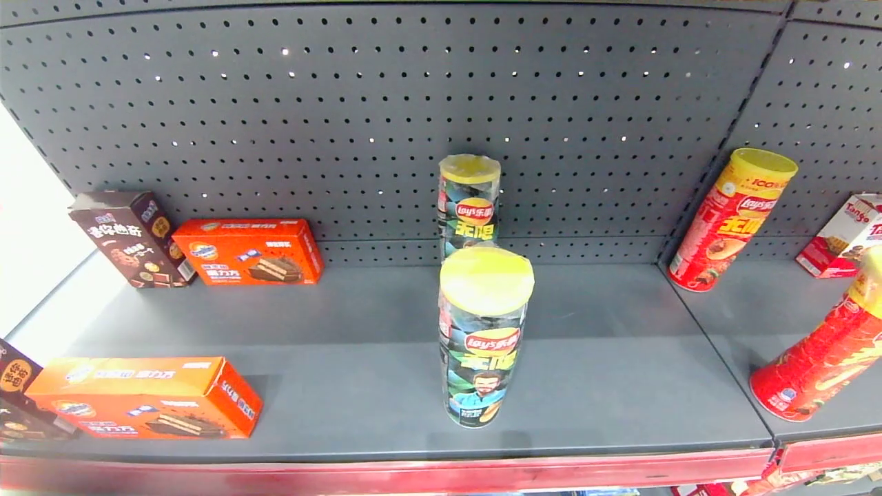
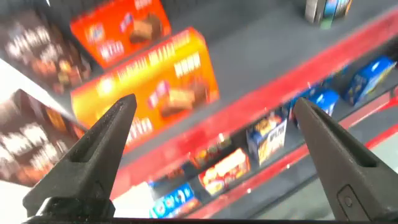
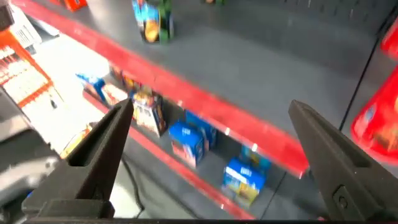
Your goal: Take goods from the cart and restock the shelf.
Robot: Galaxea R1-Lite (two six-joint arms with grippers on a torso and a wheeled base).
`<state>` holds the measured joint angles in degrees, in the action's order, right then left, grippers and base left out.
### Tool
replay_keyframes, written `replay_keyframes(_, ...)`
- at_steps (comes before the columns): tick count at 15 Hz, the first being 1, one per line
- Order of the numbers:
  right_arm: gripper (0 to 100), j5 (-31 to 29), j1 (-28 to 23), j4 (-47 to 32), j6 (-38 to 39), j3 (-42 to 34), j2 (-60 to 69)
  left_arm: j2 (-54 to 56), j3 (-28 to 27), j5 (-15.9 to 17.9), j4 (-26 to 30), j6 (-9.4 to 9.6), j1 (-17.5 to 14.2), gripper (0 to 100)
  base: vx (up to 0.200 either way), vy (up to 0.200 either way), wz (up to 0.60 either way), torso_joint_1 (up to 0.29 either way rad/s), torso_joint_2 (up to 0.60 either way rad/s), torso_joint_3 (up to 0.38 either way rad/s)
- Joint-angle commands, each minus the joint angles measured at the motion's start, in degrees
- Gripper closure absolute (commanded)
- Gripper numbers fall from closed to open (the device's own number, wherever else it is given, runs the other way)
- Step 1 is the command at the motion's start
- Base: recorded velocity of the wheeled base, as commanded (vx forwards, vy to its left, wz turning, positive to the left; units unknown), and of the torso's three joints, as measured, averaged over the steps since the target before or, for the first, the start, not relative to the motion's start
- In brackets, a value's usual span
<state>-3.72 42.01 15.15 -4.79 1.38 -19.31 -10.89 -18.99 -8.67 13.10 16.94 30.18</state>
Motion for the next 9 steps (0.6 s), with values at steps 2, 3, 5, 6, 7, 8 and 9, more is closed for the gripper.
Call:
replay_keyframes(2, 0, -0.3, -0.8, -10.8, 0.5, -1.4, 8.6, 9.6, 10.0, 0.0, 0.3, -0.07, -2.9, 0, 0.000, 0.000, 0.00, 0.000, 0.00, 0.000)
replay_keyframes(3, 0, -0.2, -1.8, -15.1, 0.9, -0.1, 9.6, 10.7, 11.3, 0.0, 0.2, -0.33, -3.9, 0, 0.000, 0.000, 0.00, 0.000, 0.00, 0.000)
replay_keyframes(5, 0, -0.3, -4.2, -15.6, 1.4, 0.2, 8.7, 10.5, 11.3, 0.0, 0.1, -0.95, -5.2, 0, 0.000, 0.000, 0.00, 0.000, 0.00, 0.000)
replay_keyframes(6, 0, -0.2, -12.8, -15.7, 3.4, 0.3, 2.4, 8.4, 11.3, 0.0, 0.1, -2.00, -7.3, 0, 0.000, 0.000, 0.00, 0.000, 0.00, 0.000)
replay_keyframes(7, 0, -0.1, -18.9, -15.7, 3.4, 0.3, -1.0, 6.8, 11.3, 0.0, 0.1, -1.92, -9.2, 0, 0.000, 0.000, 0.00, 0.000, 0.00, 0.000)
replay_keyframes(8, 0, -0.1, -25.1, -15.8, 3.2, 0.3, -2.0, 6.1, 11.3, 0.0, 0.1, -1.92, -9.7, 0, 0.000, 0.000, 0.00, 0.000, 0.00, 0.000)
replay_keyframes(9, 0, -0.1, -30.5, -15.7, 3.2, 0.3, -1.3, 6.1, 11.3, 0.0, 0.1, -1.92, -10.0, 0, 0.000, 0.000, 0.00, 0.000, 0.00, 0.000)
